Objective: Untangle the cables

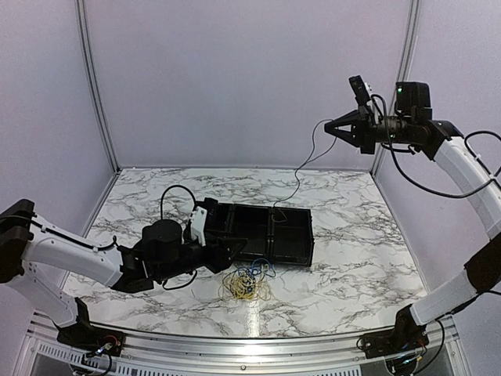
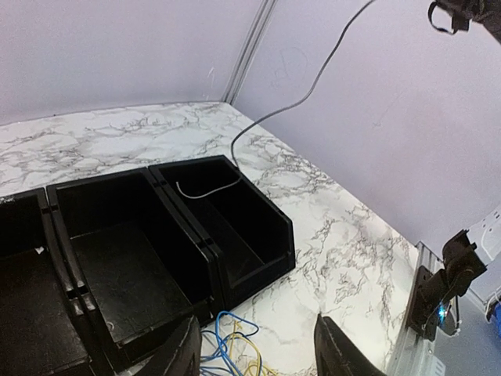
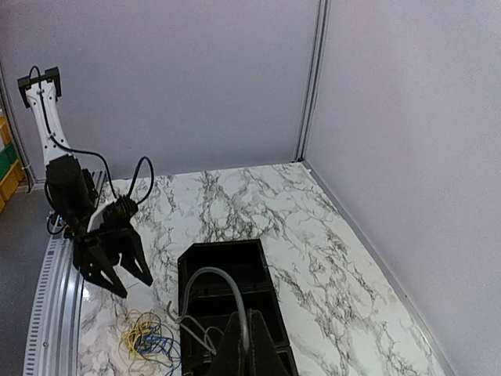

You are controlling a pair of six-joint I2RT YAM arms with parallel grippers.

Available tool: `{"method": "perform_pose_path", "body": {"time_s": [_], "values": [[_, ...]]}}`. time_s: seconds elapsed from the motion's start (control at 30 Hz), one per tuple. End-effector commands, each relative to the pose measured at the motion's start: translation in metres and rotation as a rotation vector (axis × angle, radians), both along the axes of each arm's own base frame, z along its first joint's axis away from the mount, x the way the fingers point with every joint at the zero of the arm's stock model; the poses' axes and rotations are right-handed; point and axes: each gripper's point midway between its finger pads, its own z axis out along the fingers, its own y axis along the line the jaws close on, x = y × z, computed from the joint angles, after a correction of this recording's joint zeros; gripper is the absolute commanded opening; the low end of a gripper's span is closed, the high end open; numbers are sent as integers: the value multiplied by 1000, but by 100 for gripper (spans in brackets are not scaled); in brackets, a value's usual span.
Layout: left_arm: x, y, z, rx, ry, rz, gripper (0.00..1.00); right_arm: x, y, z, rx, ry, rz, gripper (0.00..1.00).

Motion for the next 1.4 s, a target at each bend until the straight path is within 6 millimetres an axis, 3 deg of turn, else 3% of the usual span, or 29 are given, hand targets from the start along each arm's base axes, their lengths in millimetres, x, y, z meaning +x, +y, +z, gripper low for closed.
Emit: {"method": "perform_pose_path", "body": {"time_s": [0.0, 0.17, 0.37, 0.7, 0.97, 1.1, 1.37], "values": [[0, 19, 17, -9, -34, 51, 52, 0, -6, -12, -32, -49, -40, 0], [4, 34, 31, -6, -71, 109, 53, 10, -10, -40, -75, -33, -90, 0], [8, 38, 30, 19, -79, 134, 53, 24, -11, -80, -106, 25, -122, 0], [8, 38, 20, 30, -51, 141, 54, 53, -14, -188, -250, 240, -205, 0], [11, 39, 21, 50, -58, 154, 54, 55, 7, -257, -443, 272, -268, 0], [13, 40, 20, 56, -53, 169, 54, 61, 13, -279, -522, 274, -302, 0], [16, 33, 14, 74, -44, 167, 54, 80, 19, -302, -601, 290, -364, 0]]}}
